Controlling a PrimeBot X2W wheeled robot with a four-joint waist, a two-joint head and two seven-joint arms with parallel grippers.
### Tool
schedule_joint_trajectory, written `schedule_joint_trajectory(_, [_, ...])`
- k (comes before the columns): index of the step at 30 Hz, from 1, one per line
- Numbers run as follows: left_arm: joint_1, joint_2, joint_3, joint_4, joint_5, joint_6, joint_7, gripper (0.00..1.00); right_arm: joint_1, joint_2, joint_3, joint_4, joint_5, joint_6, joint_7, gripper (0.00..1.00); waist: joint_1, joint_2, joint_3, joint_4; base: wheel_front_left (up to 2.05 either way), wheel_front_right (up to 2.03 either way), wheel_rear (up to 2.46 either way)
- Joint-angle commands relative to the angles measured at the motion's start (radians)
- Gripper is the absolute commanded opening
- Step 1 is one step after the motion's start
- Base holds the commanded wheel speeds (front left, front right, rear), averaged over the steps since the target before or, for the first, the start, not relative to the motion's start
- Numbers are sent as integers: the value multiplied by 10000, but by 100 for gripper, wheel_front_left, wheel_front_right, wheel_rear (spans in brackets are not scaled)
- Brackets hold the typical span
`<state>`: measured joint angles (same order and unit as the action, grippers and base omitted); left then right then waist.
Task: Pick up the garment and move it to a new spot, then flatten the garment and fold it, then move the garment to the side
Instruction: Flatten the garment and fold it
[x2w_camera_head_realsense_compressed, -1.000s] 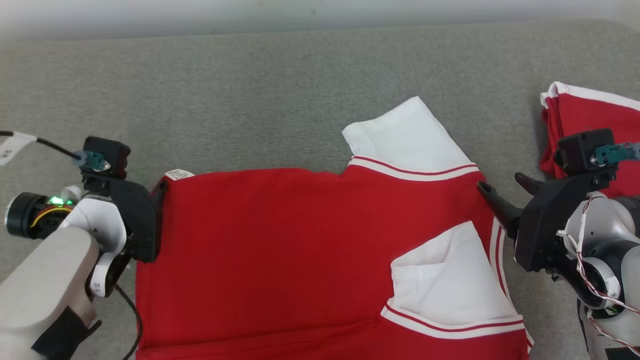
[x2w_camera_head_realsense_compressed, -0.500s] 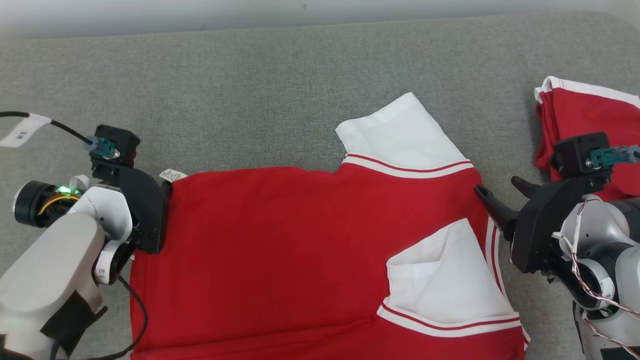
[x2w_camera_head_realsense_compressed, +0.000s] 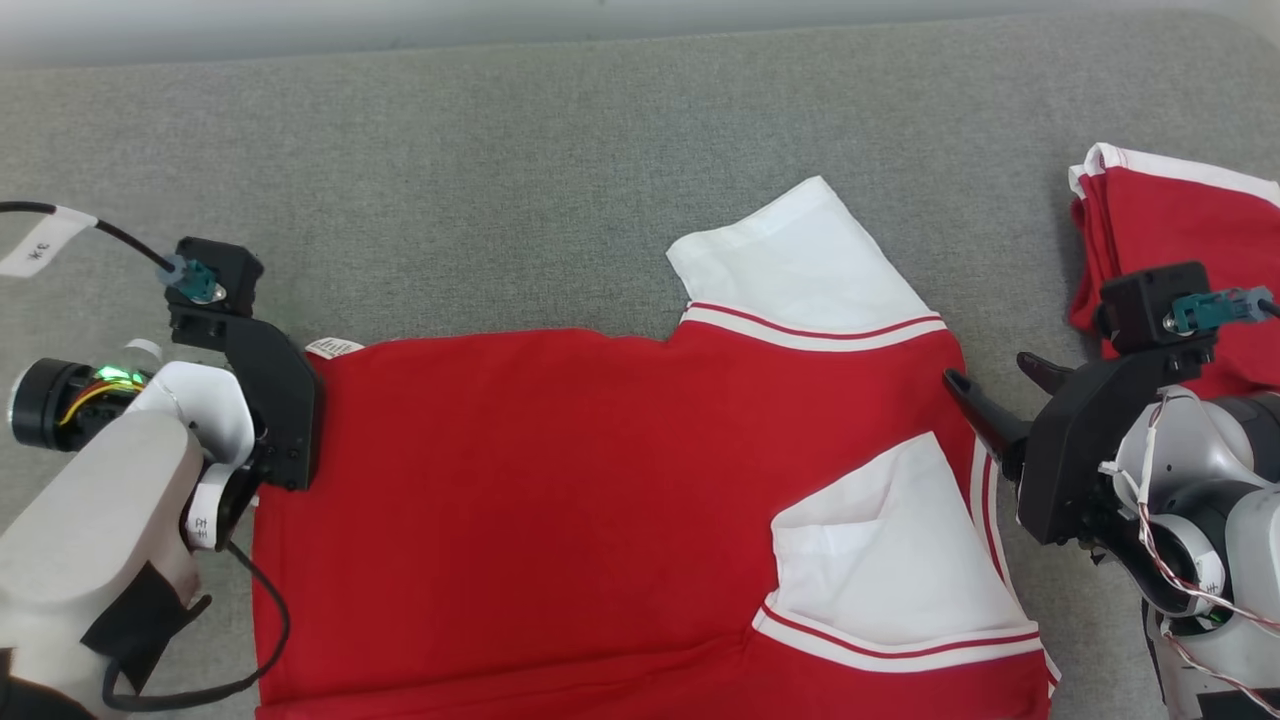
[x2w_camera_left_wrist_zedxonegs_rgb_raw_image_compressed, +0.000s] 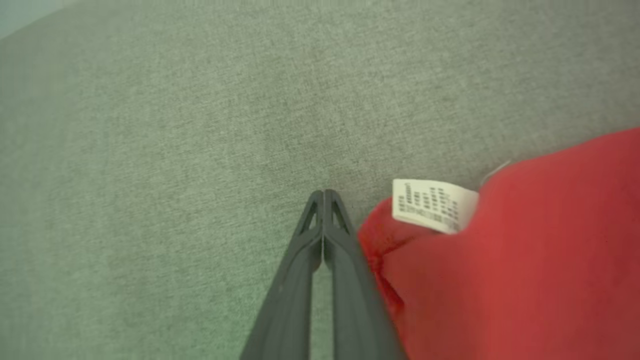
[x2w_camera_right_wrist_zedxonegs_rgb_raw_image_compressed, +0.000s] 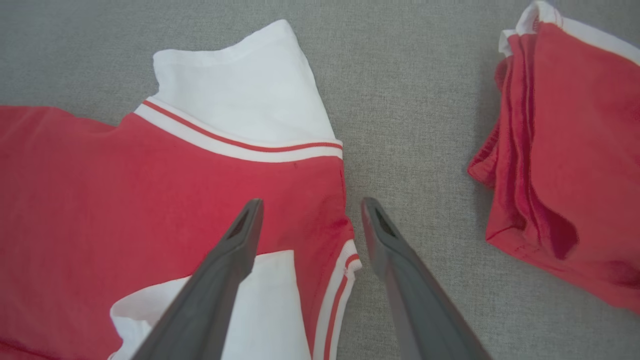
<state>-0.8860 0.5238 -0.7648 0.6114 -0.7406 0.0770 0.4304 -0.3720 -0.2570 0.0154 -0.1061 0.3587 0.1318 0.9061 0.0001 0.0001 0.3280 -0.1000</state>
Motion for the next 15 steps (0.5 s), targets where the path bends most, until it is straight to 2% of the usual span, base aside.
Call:
schedule_joint_trajectory(1, [-105,-36,86,87,13,142,-126,0,-185,-23,30,56,-84,-22,3,100,-1,-1,-44,58,0,0,0])
schedule_joint_trajectory(10, [165,-197,156,11,-263,108,-348,0,-756,-35,301,376,-158,-22,-18,100,-1,-1,-73,295,0,0,0])
schedule_joint_trajectory(11, [147,-250,223,-21,-313,109,-495,12,-816,-25,319,406,-126,-20,-39,100,-1,-1,-77,314,0,0,0])
schedule_joint_trajectory(12, [150,-288,216,-5,-351,55,-532,76,-879,-28,328,452,-118,-22,-48,100,-1,-1,-85,329,0,0,0])
schedule_joint_trajectory(13, [140,-332,199,6,-339,35,-532,100,-922,-41,328,484,-117,-20,-58,100,-1,-1,-96,345,0,0,0])
schedule_joint_trajectory(15, [85,-388,129,13,-351,-96,-458,100,-930,-58,380,540,-93,-22,-65,100,-1,-1,-115,359,0,0,0])
